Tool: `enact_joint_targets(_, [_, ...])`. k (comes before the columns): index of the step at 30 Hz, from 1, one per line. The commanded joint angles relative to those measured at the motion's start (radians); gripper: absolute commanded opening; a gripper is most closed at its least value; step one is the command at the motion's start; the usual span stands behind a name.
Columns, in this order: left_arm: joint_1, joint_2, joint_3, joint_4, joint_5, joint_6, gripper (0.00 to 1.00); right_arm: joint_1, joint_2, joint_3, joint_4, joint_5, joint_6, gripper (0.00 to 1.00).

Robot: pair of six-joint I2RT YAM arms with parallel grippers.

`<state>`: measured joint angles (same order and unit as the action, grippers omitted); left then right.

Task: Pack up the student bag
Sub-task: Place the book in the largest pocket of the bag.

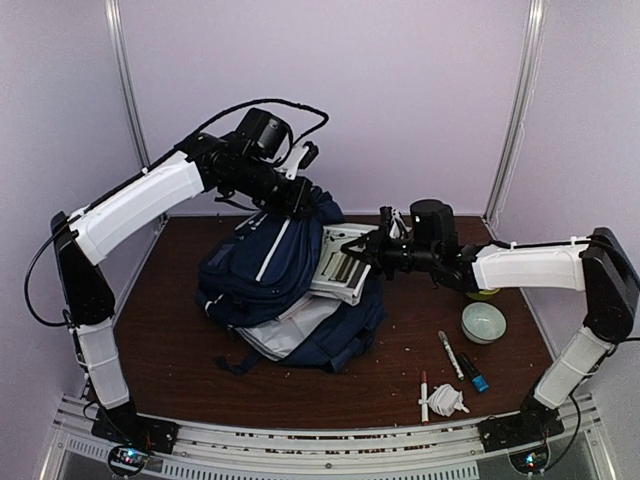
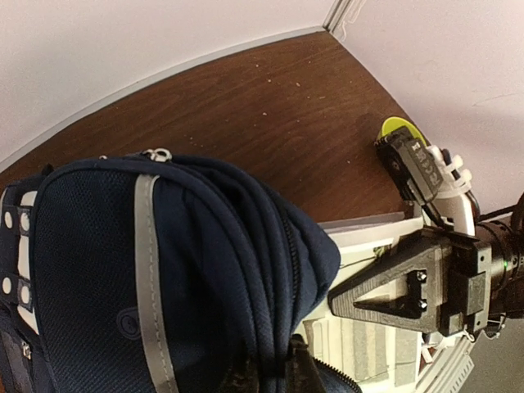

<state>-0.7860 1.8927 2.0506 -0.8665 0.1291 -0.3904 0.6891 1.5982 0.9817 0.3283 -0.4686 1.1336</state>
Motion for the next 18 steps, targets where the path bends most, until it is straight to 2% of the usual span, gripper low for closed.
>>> enact_joint_targets(1, [-0.082,-0.13,0.092,0.38,0.182,0.031,0.0,0.04,0.105,0.143,0.077,0.229,0.014,0.13])
enact_joint_targets(7, [-0.085,-0.116,0.095,0.436,0.225,0.006,0.0,0.127,0.229,0.234,0.114,0.382,0.054,0.2])
enact_joint_targets(11, [-0.085,-0.103,0.11,0.448,0.247,-0.017,0.0,0.169,0.291,0.279,0.102,0.398,0.064,0.23])
enact_joint_targets(14, [-0.085,-0.131,0.107,0.416,0.205,0.021,0.0,0.174,0.27,0.225,0.143,0.417,0.092,0.23])
enact_joint_targets(18, [-0.084,-0.215,0.08,0.338,0.049,0.112,0.0,0.15,0.155,0.068,0.177,0.505,0.098,0.23])
